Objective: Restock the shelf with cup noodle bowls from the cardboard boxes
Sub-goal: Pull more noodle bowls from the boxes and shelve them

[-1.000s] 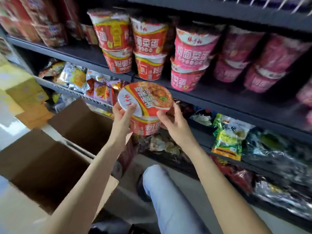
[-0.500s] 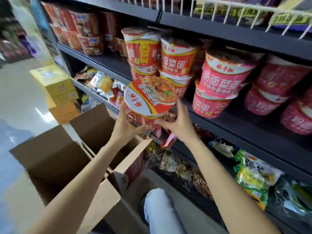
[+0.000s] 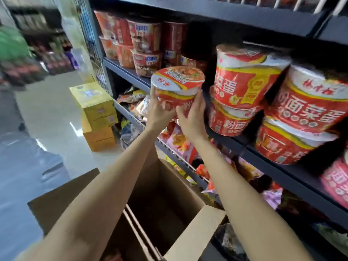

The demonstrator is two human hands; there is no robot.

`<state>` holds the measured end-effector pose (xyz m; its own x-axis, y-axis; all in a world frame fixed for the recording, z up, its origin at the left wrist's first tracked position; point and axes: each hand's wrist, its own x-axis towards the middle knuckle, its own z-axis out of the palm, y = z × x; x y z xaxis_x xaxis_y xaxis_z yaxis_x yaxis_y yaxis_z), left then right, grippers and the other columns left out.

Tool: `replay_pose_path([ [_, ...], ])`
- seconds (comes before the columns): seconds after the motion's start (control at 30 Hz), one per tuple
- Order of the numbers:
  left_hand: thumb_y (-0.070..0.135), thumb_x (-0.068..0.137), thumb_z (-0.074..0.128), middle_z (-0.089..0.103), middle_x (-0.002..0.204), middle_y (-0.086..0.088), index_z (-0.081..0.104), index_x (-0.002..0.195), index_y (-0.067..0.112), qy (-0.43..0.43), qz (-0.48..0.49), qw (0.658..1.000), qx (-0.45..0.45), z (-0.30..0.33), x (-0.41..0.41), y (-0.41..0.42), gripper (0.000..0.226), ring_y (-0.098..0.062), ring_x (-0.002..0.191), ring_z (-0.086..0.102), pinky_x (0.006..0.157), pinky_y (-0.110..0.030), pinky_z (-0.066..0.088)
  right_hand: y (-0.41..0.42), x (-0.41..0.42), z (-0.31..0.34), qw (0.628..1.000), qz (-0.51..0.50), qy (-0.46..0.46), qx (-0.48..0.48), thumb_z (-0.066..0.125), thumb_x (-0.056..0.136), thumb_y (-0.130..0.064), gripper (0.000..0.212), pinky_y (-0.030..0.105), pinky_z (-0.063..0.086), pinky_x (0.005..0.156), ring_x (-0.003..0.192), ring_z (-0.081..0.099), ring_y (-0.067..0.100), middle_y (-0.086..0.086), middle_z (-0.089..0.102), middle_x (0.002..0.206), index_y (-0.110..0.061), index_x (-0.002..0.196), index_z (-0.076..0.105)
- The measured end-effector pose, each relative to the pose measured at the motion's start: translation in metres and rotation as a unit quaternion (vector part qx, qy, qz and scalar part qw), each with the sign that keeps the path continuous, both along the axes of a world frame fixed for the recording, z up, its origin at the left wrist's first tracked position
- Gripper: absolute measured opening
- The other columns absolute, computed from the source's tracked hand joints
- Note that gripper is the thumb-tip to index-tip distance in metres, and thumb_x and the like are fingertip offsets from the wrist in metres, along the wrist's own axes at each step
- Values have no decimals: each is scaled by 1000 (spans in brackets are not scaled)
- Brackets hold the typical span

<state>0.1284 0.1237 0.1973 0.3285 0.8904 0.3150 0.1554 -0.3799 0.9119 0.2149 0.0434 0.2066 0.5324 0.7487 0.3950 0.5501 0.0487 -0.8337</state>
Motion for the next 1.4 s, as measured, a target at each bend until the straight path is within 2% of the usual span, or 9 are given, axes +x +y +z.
replay_pose_path([
  [0.1, 30, 89, 63, 55, 133, 6, 10, 153, 31, 67, -15, 998, 14, 0, 23, 27, 83, -16, 115, 58, 83, -27, 47, 24, 7, -8, 999, -27, -9, -42, 51, 96, -29, 78, 36, 22, 117, 144, 17, 27, 16, 10, 156, -4, 152, 3],
  [0.23, 15, 90, 56, 61, 121, 6, 35, 145, 41, 84, -104, 990, -48, -2, 27, 62, 65, -21, 108, 64, 92, -48, 52, 28, 9, -19, 995, -26, -11, -97, 41, 101, -35, 67, 28, 16, 115, 147, 10, 21, 11, 4, 160, -7, 152, 9],
  [0.33, 5, 94, 53, 69, 115, -1, 55, 134, 23, 59, -142, 988, -11, -2, 3, 54, 44, -9, 105, 64, 96, -29, 50, 12, -4, -34, 991, -25, -70, -109, 41, 101, -34, 58, 33, 18, 115, 145, 15, 23, 9, 19, 157, -10, 150, 22],
  [0.53, 7, 97, 52, 72, 98, 6, 64, 117, 17, -5, -66, 997, 37, -42, -113, -3, 25, -3, 94, 68, 83, -20, 52, -40, -70, -93, 969, 58, -209, -122, 45, 92, -29, 37, 44, 44, 96, 109, 56, 29, 7, 67, 112, -11, 119, 62],
  [0.7, 42, 93, 51, 73, 87, 13, 69, 107, 27, 184, 63, 981, 25, -119, -246, -83, 28, -3, 82, 68, 73, -27, 53, -78, -134, -146, 905, 211, -233, -286, 51, 94, -30, 22, 37, 50, 73, 89, 66, 29, 1, 73, 91, -25, 108, 67],
  [0.87, 35, 85, 68, 60, 122, -8, 55, 133, 16, 419, 209, 877, -110, -217, -344, -128, 53, -28, 117, 49, 98, -35, 38, -67, -205, -226, 807, 363, -248, -394, 47, 95, -35, 30, 34, 49, 81, 98, 64, 21, -3, 69, 106, -24, 121, 59],
  [1.03, 45, 82, 70, 33, 148, -19, 26, 149, 7, 452, 259, 814, -257, -277, -380, -139, 89, -40, 131, 35, 108, -41, 27, -37, -269, -348, 718, 411, -239, -508, 54, 90, -43, 48, 42, 45, 97, 121, 50, 30, 7, 52, 132, -20, 132, 51],
  [1.27, 36, 87, 65, 38, 134, -14, 22, 151, 11, 456, 273, 824, -197, -320, -390, -132, 81, -32, 120, 44, 85, -44, 46, -25, -332, -489, 670, 325, -136, -654, 56, 85, -58, 87, 59, 23, 111, 141, 11, 47, 19, 6, 158, -21, 152, 14],
  [1.4, 29, 91, 61, 39, 134, -12, 18, 152, 13, 412, 283, 846, -186, -334, -390, -136, 77, -28, 119, 47, 79, -42, 47, -32, -352, -540, 639, 320, -141, -685, 64, 80, -58, 105, 61, 15, 112, 142, 5, 47, 22, 0, 157, -29, 151, -7],
])
